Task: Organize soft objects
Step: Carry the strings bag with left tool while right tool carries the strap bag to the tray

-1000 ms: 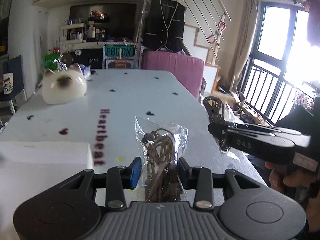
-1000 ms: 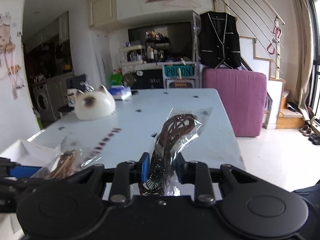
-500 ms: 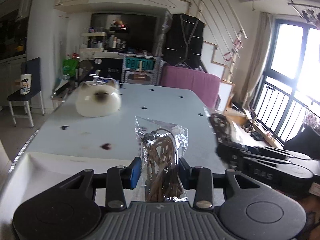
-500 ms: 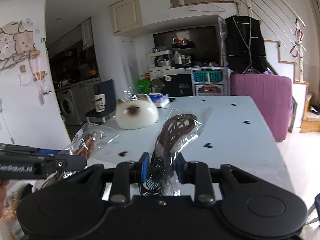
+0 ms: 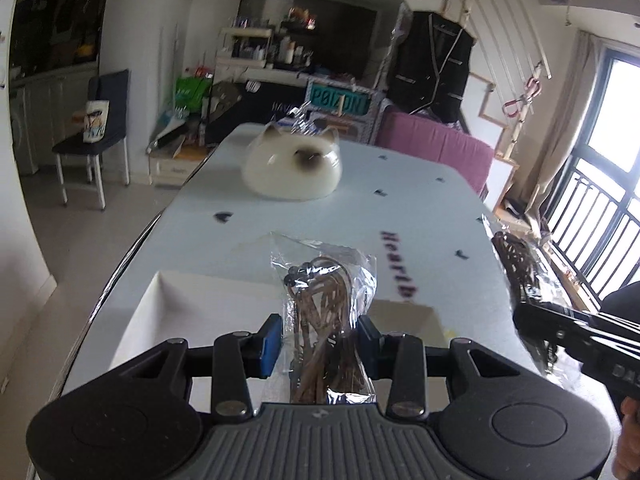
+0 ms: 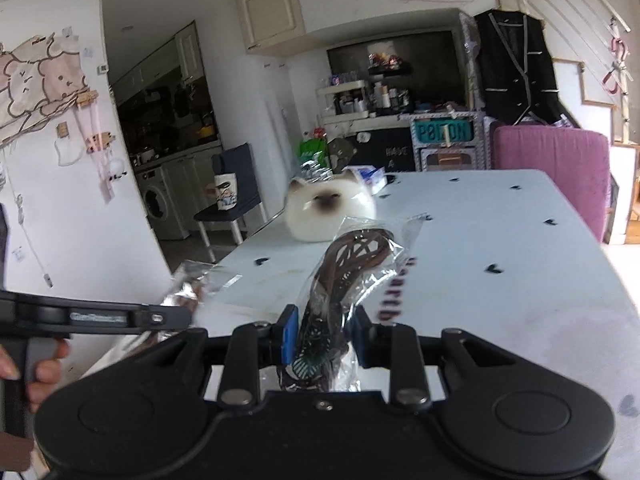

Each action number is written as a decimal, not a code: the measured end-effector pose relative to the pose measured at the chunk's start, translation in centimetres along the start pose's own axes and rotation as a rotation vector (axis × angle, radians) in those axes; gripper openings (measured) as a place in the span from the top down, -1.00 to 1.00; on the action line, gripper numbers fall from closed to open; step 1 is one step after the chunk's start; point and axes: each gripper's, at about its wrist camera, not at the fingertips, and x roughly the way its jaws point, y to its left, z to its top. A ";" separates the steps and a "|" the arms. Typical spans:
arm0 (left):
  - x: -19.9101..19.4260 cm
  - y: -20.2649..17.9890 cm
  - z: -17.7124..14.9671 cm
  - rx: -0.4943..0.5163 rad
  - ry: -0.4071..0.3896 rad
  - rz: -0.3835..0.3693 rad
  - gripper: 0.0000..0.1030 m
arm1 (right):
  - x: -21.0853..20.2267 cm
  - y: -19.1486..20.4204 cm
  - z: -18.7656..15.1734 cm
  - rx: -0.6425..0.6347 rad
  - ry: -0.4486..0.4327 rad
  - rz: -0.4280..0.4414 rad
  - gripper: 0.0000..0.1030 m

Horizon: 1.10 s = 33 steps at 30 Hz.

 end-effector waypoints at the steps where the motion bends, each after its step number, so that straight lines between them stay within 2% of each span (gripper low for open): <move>1: 0.3 0.5 -0.1 -0.002 0.010 0.004 0.20 | 0.3 0.5 -0.1 0.006 0.007 0.011 0.43; 6: 2.7 2.6 -1.0 -0.008 0.124 0.011 0.20 | 2.5 2.5 -0.8 0.079 0.110 0.102 0.43; 10: 4.5 4.2 -2.1 -0.039 0.203 -0.006 0.20 | 3.7 4.5 -1.8 0.086 0.165 0.119 0.43; 14: 5.7 5.6 -2.6 -0.034 0.221 0.052 0.20 | 4.8 6.1 -2.4 0.104 0.217 0.153 0.43; 19: 5.7 7.5 -2.5 -0.036 0.197 0.109 0.23 | 6.3 7.9 -2.7 0.111 0.248 0.174 0.43; 24: 5.4 8.0 -2.3 -0.034 0.198 0.070 0.24 | 8.5 8.7 -3.3 0.152 0.280 0.191 0.43; 27: 5.4 8.2 -2.1 -0.045 0.202 0.043 0.12 | 9.2 8.7 -3.8 0.174 0.275 0.173 0.26; 29: 5.4 8.3 -1.9 -0.058 0.205 0.019 0.04 | 9.4 8.1 -4.0 0.218 0.288 0.162 0.03; 33: 5.1 7.8 -1.6 -0.053 0.190 -0.016 -0.23 | 8.6 6.9 -3.7 0.260 0.271 0.158 -0.11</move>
